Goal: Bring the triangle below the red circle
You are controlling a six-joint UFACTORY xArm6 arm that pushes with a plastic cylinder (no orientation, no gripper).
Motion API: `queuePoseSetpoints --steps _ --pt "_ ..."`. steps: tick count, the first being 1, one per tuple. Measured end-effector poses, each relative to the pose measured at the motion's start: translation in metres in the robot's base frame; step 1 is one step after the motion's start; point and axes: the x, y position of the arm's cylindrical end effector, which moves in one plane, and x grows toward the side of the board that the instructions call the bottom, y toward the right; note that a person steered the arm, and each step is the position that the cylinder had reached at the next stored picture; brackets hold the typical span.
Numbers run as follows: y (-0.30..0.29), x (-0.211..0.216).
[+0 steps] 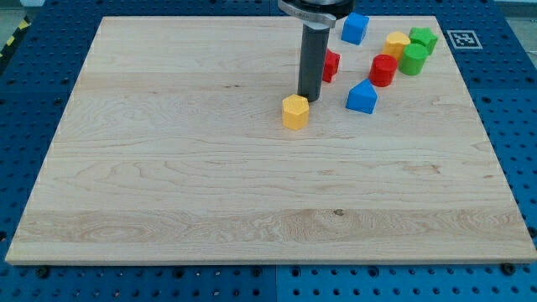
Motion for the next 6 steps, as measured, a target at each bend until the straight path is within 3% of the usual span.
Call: queuePoseSetpoints --steps 1,3,4,6 --pt "0.026 -0.001" --pt "0.137 0.000" --pt "0.174 0.022" --pt "0.113 0.036"
